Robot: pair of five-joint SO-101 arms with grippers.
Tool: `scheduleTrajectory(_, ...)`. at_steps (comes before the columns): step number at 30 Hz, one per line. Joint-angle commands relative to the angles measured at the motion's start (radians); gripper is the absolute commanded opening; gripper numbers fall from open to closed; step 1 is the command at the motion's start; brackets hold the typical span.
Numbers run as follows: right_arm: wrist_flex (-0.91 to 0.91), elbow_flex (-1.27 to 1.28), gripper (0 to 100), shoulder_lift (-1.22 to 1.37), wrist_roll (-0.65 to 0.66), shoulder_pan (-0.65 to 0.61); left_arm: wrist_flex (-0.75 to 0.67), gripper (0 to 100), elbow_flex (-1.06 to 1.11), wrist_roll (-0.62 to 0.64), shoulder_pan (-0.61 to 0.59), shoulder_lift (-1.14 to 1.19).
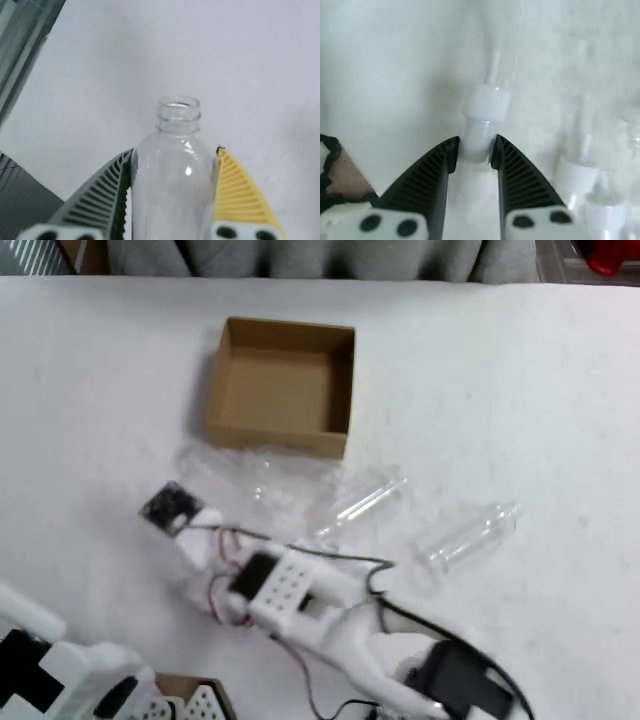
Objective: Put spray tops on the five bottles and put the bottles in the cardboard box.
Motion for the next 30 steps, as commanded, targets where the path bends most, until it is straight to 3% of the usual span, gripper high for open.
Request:
scheduleTrajectory(1, 0.180, -0.044, 1.5, -0.140, 0.242, 0.093, 0.012, 3, 0.029, 0.109, 0.076, -0.145)
scheduleTrajectory(6, 0.409, -0.055, 1.5, -0.329, 0.463, 0.286, -0.054, 3, 0.318, 0.157, 0.268, -0.337)
scheduleTrajectory(17, 0.880, -0.055, 1.5, -0.665, 0.779, 0.820, -0.555, 3, 1.148, 0.195, 0.484, -0.773)
scheduleTrajectory(26, 0.924, -0.054, 1.5, -0.673, 1.194, 1.376, -0.807, 3, 1.527, 0.224, 0.561, -0.901)
scheduleTrajectory(30, 0.851, -0.037, 1.6, -0.665, 1.399, 1.662, -0.913, 3, 1.625, 0.264, 0.562, -0.905)
